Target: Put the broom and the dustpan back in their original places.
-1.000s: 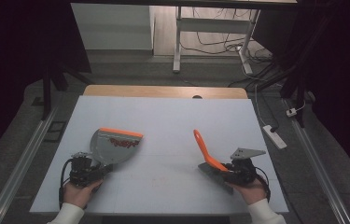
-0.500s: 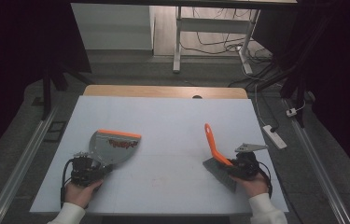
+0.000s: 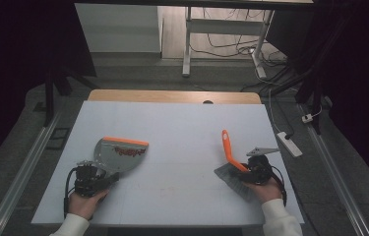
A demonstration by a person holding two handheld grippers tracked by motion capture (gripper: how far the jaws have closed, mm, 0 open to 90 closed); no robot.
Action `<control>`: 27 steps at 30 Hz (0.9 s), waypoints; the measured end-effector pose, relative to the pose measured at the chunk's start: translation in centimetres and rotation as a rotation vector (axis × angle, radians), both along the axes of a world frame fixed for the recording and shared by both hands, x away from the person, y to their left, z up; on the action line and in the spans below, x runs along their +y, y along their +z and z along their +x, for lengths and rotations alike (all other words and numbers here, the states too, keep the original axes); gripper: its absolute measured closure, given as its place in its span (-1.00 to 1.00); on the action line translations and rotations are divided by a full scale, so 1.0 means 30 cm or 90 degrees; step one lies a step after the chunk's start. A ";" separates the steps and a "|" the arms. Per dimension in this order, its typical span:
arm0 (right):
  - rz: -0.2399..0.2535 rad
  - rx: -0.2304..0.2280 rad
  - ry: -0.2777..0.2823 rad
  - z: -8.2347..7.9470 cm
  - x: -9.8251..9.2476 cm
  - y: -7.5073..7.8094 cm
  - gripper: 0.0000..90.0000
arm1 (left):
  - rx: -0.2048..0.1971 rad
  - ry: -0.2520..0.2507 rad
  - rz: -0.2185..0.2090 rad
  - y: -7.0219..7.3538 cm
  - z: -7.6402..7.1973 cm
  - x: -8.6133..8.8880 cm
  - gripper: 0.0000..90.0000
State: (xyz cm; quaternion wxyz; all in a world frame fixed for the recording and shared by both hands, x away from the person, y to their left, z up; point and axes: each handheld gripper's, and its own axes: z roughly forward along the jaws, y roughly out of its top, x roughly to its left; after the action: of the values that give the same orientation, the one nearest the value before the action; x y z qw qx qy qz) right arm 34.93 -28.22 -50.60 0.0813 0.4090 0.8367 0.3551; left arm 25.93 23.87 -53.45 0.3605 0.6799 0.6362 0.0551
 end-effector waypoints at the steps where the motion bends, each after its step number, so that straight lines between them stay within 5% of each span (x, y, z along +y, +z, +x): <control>1: -0.002 0.002 -0.001 0.003 -0.001 -0.001 0.09 | -0.006 -0.003 0.008 0.004 -0.003 -0.002 0.17; 14: -0.012 0.024 -0.023 0.032 -0.010 -0.018 -0.10 | -0.045 -0.018 0.054 0.042 -0.038 0.008 -0.16; 16: -0.029 0.010 -0.032 0.031 -0.010 -0.015 -0.12 | -0.050 -0.031 0.058 0.049 -0.043 0.013 -0.17; 27: -0.013 -0.028 -0.038 0.013 -0.019 0.016 -0.10 | -0.090 -0.067 0.074 0.088 -0.059 0.029 -0.20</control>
State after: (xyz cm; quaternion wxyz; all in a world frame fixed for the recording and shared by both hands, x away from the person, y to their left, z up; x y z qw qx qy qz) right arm 35.31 -28.77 -50.14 0.1144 0.4248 0.8257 0.3531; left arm 24.15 24.75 -50.82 0.3671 0.7262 0.5686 0.1207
